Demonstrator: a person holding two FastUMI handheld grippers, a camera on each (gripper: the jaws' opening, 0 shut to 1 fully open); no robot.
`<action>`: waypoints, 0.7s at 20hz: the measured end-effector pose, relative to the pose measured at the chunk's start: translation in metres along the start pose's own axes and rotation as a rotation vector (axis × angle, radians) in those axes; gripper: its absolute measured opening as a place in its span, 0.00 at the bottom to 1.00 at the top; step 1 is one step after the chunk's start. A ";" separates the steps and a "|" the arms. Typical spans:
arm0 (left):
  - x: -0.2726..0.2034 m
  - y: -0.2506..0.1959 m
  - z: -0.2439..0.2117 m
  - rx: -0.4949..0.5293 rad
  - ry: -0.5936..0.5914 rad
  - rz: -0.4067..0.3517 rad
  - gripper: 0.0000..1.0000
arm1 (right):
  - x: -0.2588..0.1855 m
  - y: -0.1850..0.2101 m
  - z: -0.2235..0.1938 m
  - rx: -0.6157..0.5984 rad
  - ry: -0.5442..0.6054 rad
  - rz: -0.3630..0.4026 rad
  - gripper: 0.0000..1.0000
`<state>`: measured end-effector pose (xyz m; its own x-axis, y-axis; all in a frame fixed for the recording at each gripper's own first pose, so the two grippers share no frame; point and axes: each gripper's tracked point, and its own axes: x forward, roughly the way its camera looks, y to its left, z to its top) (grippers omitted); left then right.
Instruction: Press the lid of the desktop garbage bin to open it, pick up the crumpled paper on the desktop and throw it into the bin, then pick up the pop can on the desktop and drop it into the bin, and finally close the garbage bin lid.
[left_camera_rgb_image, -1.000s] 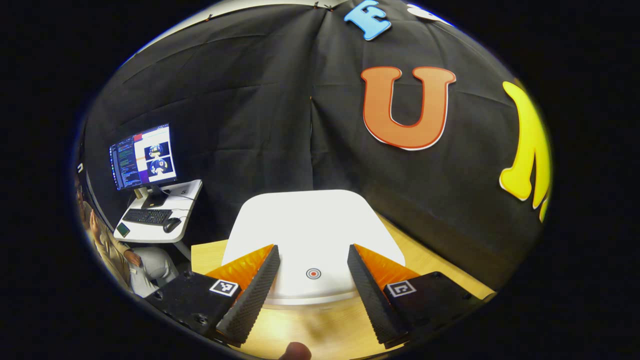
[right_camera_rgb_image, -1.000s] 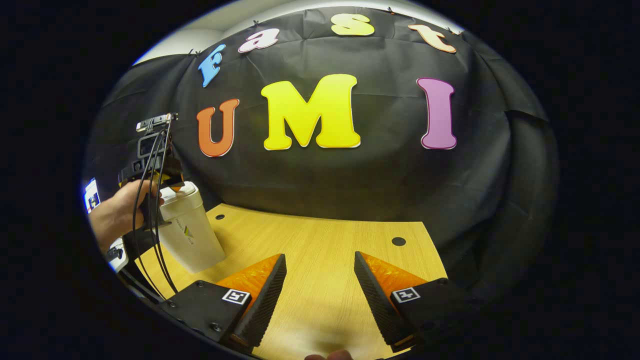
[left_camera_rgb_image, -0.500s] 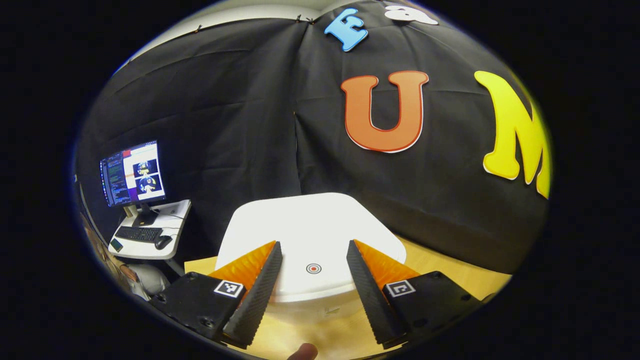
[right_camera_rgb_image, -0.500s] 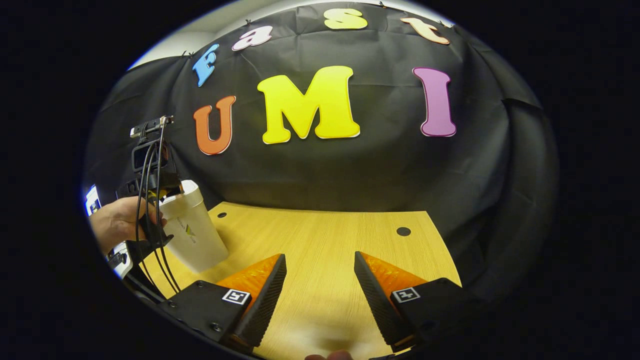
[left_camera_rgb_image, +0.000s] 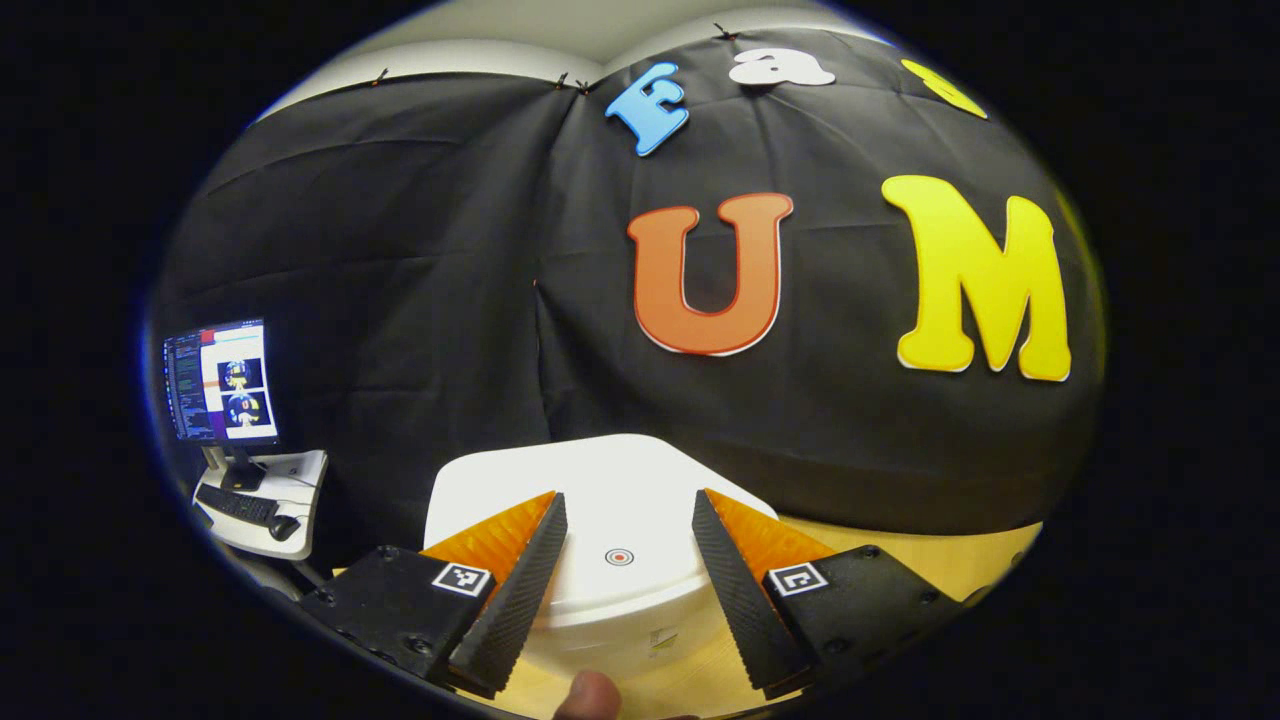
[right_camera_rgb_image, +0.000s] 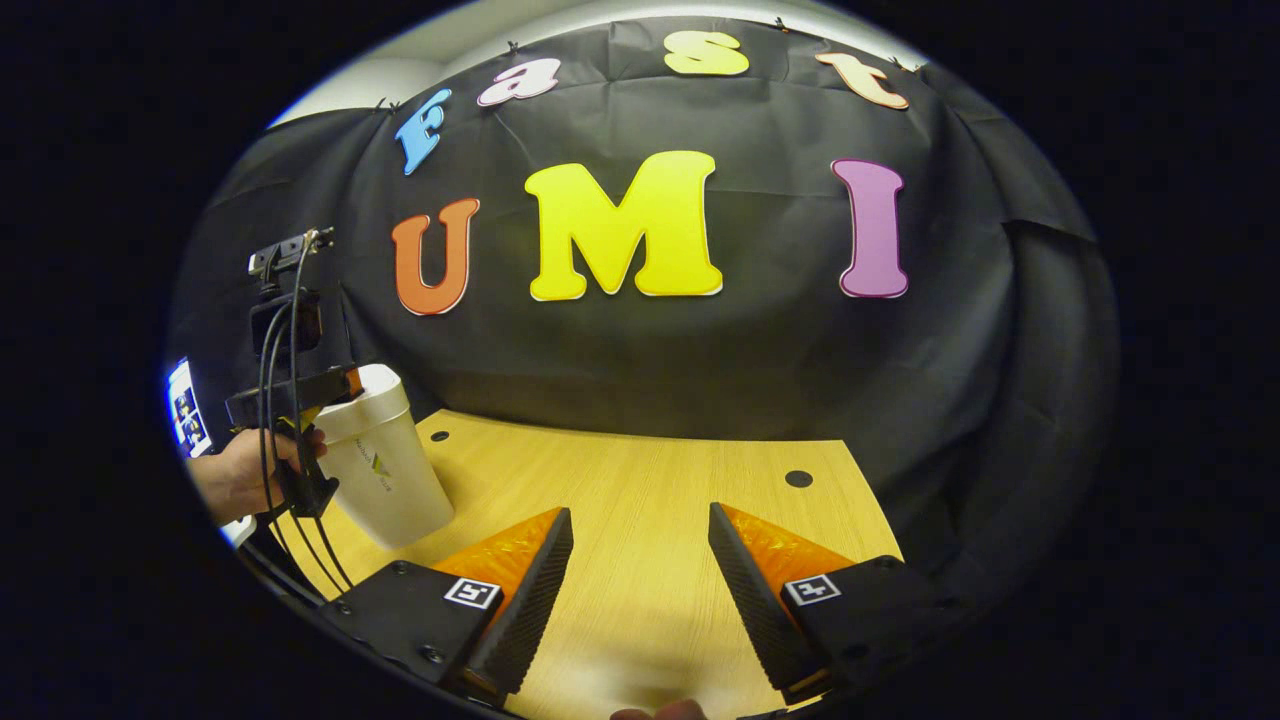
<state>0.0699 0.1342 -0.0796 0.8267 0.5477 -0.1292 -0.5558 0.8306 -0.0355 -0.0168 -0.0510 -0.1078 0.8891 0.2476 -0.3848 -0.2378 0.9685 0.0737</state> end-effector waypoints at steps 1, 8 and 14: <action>-0.006 -0.012 0.016 0.004 -0.033 -0.062 0.85 | -0.002 0.001 0.011 0.014 -0.031 -0.014 0.87; -0.098 -0.072 0.105 0.032 -0.183 -0.490 0.87 | -0.018 0.014 0.079 0.026 -0.230 -0.100 0.85; -0.165 -0.088 0.094 -0.045 -0.124 -0.662 0.88 | -0.037 0.039 0.103 0.009 -0.356 -0.153 0.85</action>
<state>-0.0096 -0.0198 0.0382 0.9967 -0.0653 0.0485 0.0703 0.9915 -0.1095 -0.0189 -0.0194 0.0047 0.9945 0.0925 -0.0487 -0.0901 0.9947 0.0486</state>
